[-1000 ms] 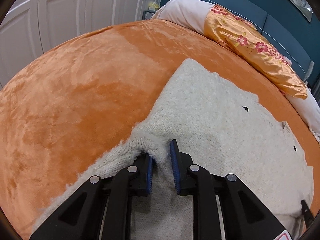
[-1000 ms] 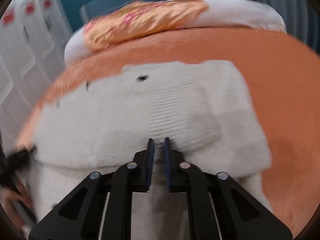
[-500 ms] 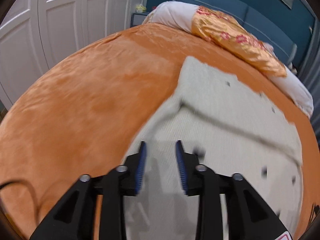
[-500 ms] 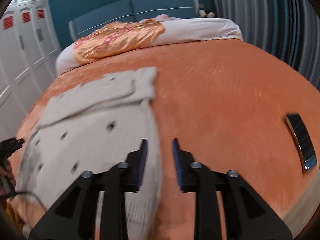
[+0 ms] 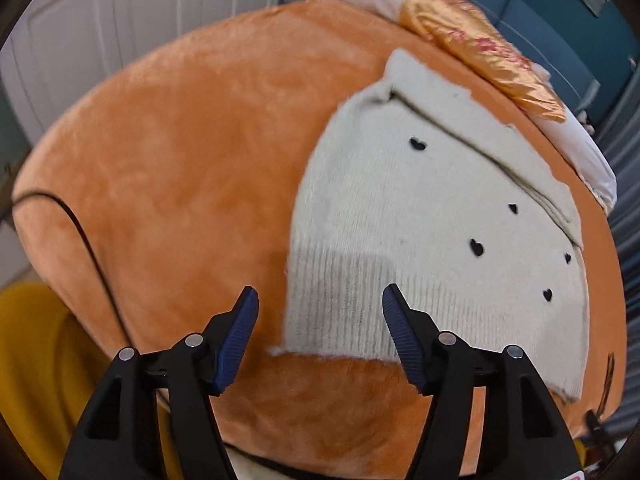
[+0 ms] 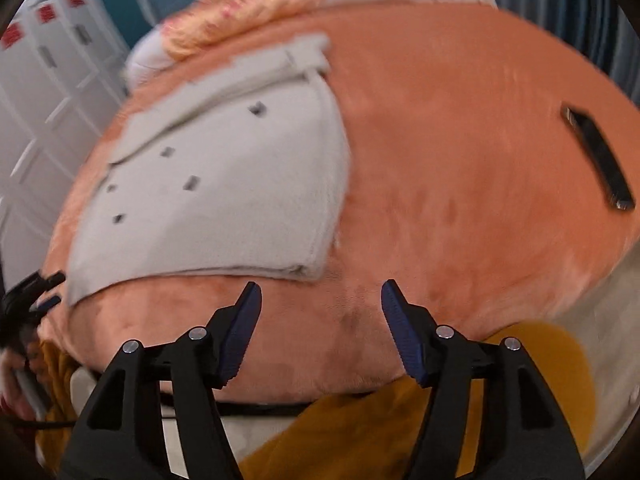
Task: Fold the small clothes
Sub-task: 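Move both open grippers to the sweater hem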
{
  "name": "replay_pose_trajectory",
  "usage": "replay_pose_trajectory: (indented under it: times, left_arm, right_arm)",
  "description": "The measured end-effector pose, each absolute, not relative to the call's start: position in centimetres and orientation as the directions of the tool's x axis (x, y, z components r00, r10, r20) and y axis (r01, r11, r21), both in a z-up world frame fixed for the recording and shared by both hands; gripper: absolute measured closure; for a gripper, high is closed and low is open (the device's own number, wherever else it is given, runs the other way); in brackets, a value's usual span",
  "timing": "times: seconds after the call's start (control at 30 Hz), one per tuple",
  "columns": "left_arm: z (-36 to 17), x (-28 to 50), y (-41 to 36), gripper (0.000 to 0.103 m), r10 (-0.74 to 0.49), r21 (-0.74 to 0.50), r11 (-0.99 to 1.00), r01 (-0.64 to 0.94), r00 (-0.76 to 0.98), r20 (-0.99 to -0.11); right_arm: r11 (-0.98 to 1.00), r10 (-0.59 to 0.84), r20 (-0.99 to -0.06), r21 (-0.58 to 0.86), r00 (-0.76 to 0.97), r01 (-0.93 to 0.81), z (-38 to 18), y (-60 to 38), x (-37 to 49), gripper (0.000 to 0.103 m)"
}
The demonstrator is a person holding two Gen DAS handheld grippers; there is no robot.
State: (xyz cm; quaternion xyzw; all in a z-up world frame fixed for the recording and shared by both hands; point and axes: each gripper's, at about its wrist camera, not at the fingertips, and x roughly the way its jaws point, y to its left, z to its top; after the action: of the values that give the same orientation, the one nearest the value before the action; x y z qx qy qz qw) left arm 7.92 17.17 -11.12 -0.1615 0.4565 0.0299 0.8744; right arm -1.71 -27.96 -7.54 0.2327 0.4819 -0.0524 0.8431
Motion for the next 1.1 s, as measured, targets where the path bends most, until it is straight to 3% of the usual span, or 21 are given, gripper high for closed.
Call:
replay_pose_trajectory:
  times: [0.2,0.47,0.9,1.1]
  left_arm:
    - [-12.6,9.4,16.8,0.04,-0.062,-0.233,0.943,-0.239,0.561,-0.826]
    - [-13.3,11.0,15.4,0.022,0.016,-0.144,0.962,-0.233,0.573,-0.819]
    - [-11.3,10.5,15.7,0.022,0.076,-0.125,0.953,-0.275,0.618,-0.783]
    - [-12.9,11.5,16.6,0.022,0.06,-0.12,0.951,-0.285,0.552,-0.832]
  right_arm:
    - [0.888,0.097,-0.844,0.313,0.527,0.337,-8.3,-26.9,1.4,0.042]
    - [0.895,0.099,-0.858,0.298,0.505,0.332,-9.4,-25.6,3.3,0.042]
    - [0.886,0.108,-0.856,0.313,0.506,0.341,-9.9,-25.5,3.4,0.042]
    - [0.874,0.13,-0.851,0.341,0.509,0.347,-10.0,-25.8,3.9,0.043]
